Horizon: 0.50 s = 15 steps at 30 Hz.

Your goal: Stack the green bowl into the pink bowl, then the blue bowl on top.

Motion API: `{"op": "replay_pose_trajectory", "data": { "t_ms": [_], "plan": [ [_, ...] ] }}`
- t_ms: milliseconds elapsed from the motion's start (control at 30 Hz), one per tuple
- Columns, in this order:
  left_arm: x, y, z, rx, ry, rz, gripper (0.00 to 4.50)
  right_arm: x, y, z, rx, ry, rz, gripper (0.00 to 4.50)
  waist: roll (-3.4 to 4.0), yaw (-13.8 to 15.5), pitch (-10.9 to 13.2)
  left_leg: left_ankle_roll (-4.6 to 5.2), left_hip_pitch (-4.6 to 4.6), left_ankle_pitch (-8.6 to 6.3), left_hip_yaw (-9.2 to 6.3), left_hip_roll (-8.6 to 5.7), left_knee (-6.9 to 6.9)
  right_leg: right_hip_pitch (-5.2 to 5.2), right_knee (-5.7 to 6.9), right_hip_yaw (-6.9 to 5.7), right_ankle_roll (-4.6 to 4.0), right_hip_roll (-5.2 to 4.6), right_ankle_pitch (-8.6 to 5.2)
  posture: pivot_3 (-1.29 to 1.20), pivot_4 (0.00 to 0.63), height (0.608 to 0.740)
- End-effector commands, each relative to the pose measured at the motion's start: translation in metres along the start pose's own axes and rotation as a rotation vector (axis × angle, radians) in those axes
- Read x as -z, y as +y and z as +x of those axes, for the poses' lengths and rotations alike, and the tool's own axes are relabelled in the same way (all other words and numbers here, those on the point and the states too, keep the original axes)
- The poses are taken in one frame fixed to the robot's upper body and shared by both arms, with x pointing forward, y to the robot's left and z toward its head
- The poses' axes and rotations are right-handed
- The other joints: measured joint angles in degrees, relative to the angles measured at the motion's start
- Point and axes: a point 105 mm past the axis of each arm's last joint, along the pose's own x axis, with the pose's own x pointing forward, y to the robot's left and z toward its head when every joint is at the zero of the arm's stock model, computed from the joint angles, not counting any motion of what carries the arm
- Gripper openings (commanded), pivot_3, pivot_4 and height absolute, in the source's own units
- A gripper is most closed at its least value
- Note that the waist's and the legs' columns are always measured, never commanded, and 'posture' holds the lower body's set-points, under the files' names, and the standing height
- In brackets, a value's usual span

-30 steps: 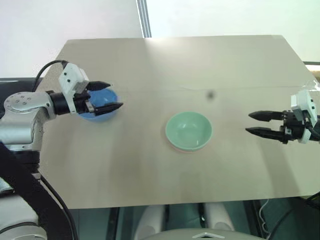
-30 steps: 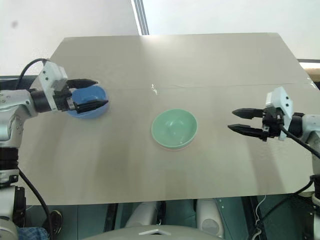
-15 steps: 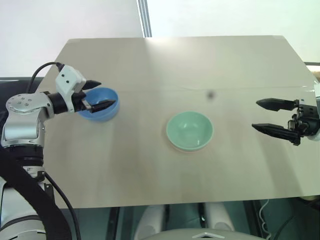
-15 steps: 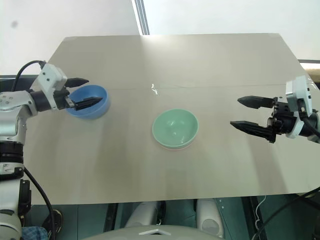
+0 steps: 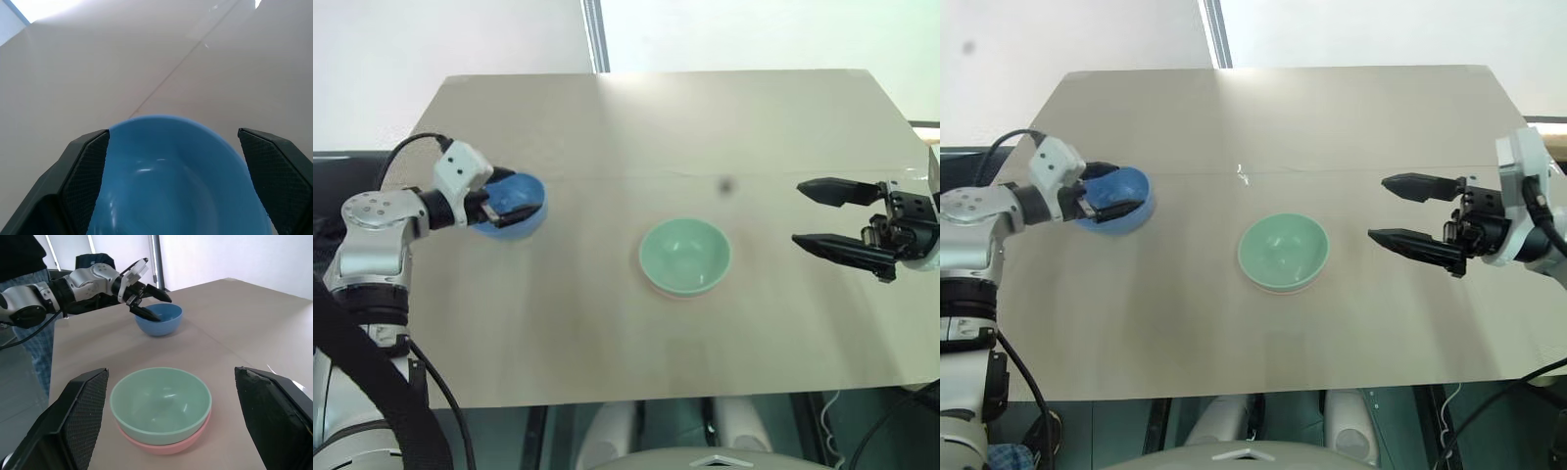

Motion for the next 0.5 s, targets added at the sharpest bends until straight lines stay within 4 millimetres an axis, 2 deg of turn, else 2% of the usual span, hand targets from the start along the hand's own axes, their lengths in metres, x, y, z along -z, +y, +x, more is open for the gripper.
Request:
{"op": "replay_pose_trajectory", "data": {
  "t_ms": [33,300,500],
  "plan": [
    [0.0,0.001,-0.002,-0.018,0.008,0.046,4.47,0.0,-0.001,0.001,0.017,-0.015,-0.017,4.46,0.0,0.1,0.0,0.0,0.0,0.0,-0.01,0.0,0.0,0.0,0.0,0.0,0.0,0.0,0.0,0.0,0.15,0.74],
    [0.003,-0.007,0.004,-0.009,0.002,0.049,4.47,0.025,-0.017,-0.012,0.162,-0.055,0.063,4.46,-0.03,0.2,0.0,0.0,-0.01,0.0,0.0,0.0,0.02,0.01,0.01,0.0,0.0,-0.02,0.0,0.0,0.15,0.74],
    [0.003,-0.009,0.008,-0.003,0.004,0.05,4.47,0.024,-0.019,-0.021,0.186,-0.083,0.055,4.46,-0.03,0.2,0.0,0.0,0.01,0.0,0.0,-0.01,0.02,0.01,0.02,0.01,0.0,-0.01,0.0,0.0,0.15,0.74]
  ]
}}
